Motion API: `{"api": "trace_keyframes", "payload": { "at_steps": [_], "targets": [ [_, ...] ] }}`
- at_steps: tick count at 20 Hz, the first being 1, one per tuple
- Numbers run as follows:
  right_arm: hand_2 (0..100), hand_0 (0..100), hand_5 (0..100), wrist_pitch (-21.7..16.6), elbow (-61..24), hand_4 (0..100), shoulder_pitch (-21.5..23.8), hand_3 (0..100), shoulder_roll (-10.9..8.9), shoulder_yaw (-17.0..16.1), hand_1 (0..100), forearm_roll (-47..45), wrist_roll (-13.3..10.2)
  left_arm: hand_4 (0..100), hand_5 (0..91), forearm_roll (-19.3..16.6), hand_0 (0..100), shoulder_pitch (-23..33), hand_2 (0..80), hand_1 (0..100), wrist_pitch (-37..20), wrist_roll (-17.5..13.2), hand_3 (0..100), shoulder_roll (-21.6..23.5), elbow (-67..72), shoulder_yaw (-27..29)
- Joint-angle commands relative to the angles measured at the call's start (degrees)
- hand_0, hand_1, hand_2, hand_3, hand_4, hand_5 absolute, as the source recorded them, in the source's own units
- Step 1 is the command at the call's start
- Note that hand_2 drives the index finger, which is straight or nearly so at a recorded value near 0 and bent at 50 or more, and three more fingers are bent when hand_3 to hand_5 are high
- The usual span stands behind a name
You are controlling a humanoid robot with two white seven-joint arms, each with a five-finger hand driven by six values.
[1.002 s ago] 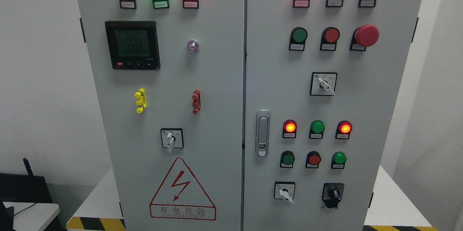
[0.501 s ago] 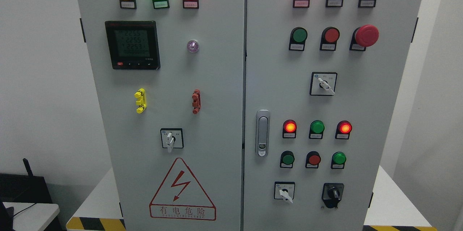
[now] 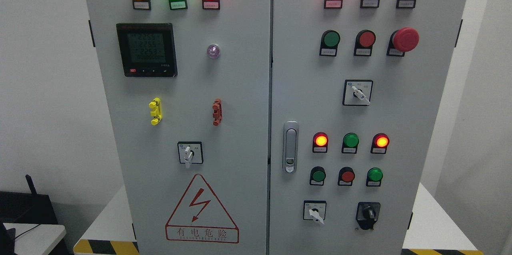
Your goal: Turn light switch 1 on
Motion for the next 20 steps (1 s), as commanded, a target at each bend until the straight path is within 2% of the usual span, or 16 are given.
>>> {"api": "trace_keyframes", "payload": {
  "at_steps": [1,5,8,11,16,17,19,20],
  "targets": [
    [0,12,0,0.01,-0.01,0,0.00,0,0.00,1.14,39,-1.49,-0.05,27,0.8,0.36,32,1.68,0.0,0,5.06,-0.63,17,1.68,-26.00,4.83],
    [0,12,0,0.01,-0.01,0,0.00,0,0.00,1.14,39,-1.49,-0.05,29,4.3,0.36,33,1.41,0.0,0,10.24,-2.65,20,1.94,-35.93,4.57],
    [0,12,0,0.01,-0.01,0,0.00,0,0.00,1.14,39,-1.49,-0.05,32,7.0,-0.16,33,-0.51,0.0,0,13.33,-2.83,23,3.17,-42.88,3.79],
    [0,12,0,0.01,-0.01,0,0.00,0,0.00,1.14,39,-1.49,-0.05,35,9.0,-0.95,33,-3.41,0.0,0,15.44,-2.92,26,3.00,-49.38,0.10],
    [0,12,0,0.01,-0.01,0,0.00,0,0.00,1.14,39,-1.49,-0.05,42,13.2,-9.73,34,-9.65,7.7,0,15.44,-3.01,33,2.47,-51.77,-4.91],
    [0,12,0,0.01,-0.01,0,0.00,0,0.00,1.14,39,-1.49,-0.05,43,14.2,-10.09,34,-10.36,7.9,0,15.44,-3.18,34,2.38,-52.12,-6.75],
    [0,12,0,0.01,-0.01,0,0.00,0,0.00,1.06,39,-1.49,-0.05,53,28.2,-10.10,32,-10.89,8.9,0,15.44,-3.27,39,2.21,-52.65,-10.61],
    [0,12,0,0.01,0.08,0,0.00,0,0.00,1.14,39,-1.49,-0.05,53,28.9,-10.10,32,-11.41,9.0,0,15.44,-3.27,40,2.12,-52.74,-12.63]
  ]
}}
